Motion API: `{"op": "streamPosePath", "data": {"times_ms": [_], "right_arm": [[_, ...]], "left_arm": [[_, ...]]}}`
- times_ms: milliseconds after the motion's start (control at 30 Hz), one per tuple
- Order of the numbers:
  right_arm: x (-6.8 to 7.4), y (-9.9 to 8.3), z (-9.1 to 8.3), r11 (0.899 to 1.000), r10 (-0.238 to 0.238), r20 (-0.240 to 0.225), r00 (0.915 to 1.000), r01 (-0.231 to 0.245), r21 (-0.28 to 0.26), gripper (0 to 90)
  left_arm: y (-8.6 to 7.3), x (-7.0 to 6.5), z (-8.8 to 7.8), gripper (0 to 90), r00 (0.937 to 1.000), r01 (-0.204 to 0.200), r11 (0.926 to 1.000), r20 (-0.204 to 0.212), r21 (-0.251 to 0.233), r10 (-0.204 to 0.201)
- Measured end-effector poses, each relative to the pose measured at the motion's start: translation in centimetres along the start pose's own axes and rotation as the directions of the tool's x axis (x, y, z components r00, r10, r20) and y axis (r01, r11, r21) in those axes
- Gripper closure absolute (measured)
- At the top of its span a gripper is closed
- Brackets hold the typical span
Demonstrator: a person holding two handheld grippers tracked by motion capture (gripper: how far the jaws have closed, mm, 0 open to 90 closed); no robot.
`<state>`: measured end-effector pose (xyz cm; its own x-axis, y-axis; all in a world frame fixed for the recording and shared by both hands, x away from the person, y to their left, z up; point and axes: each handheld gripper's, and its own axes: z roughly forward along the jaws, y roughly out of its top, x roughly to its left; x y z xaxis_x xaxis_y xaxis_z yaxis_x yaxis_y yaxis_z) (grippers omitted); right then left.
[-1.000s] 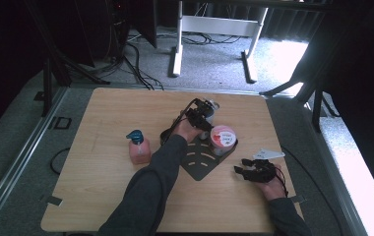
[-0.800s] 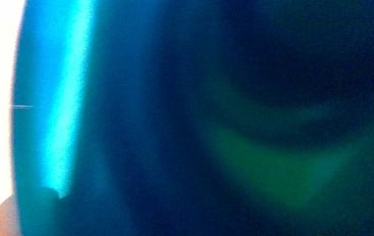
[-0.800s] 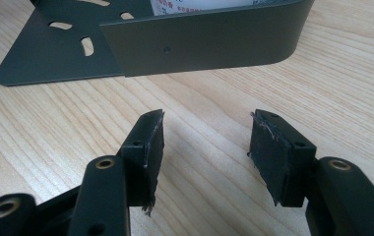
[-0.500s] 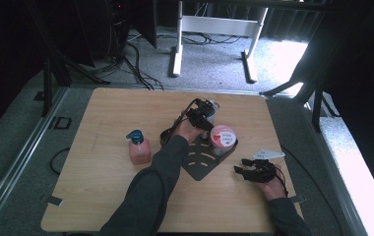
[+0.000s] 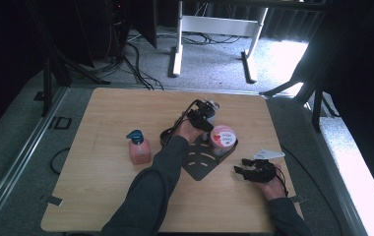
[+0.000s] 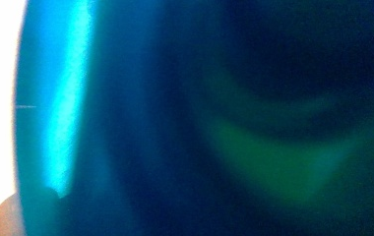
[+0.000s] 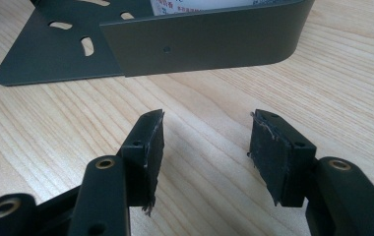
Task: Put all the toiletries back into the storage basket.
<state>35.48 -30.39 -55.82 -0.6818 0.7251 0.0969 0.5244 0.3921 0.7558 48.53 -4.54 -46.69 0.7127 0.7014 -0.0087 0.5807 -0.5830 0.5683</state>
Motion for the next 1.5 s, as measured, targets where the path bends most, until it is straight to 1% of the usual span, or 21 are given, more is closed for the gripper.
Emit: {"op": "streamPosePath", "data": {"times_ms": [433,567,600,633,700,1000,1200,1433,1500], "right_arm": [[-0.01,0.00,0.01,1.000,0.000,0.000,1.0000,0.000,-0.001,46.5],[0.00,0.00,0.01,1.000,-0.001,0.001,1.0000,0.001,0.000,46.4],[0.00,0.00,0.01,1.000,-0.001,0.001,1.0000,0.001,0.000,46.4],[0.01,0.00,0.01,1.000,-0.001,0.001,1.0000,0.001,0.000,46.5],[-0.01,0.01,0.02,1.000,0.000,0.000,1.0000,0.000,-0.001,46.5],[0.01,0.01,0.02,1.000,-0.002,0.002,1.0000,0.002,0.000,46.5],[0.01,0.01,0.02,1.000,-0.001,0.001,1.0000,0.001,0.000,46.5],[0.03,0.01,0.03,1.000,-0.002,0.002,1.0000,0.002,0.001,46.4],[0.02,0.01,0.03,1.000,-0.003,0.002,1.0000,0.003,0.000,46.4]], "left_arm": [[-0.09,0.19,0.30,55.2,0.9999,0.010,0.9999,0.008,0.001,-0.010],[-0.15,0.36,0.47,55.2,0.9995,0.024,0.9997,0.018,0.004,-0.024],[-0.15,0.36,0.47,55.1,0.9995,0.024,0.9997,0.018,0.004,-0.024],[-0.14,0.33,0.47,55.1,0.9997,0.013,0.9999,0.021,0.005,-0.013],[-0.14,0.38,0.48,54.9,0.9997,0.011,0.9999,0.023,0.006,-0.011],[-0.15,0.52,0.44,53.5,0.9991,0.026,0.9997,0.034,0.006,-0.026],[-0.30,0.63,0.28,49.3,0.9984,0.035,0.9993,0.044,0.010,-0.036],[-0.80,0.62,0.13,48.4,0.9983,0.030,0.9994,0.050,0.016,-0.031],[-1.00,0.66,0.12,48.5,0.9982,0.026,0.9994,0.054,0.024,-0.028]]}}
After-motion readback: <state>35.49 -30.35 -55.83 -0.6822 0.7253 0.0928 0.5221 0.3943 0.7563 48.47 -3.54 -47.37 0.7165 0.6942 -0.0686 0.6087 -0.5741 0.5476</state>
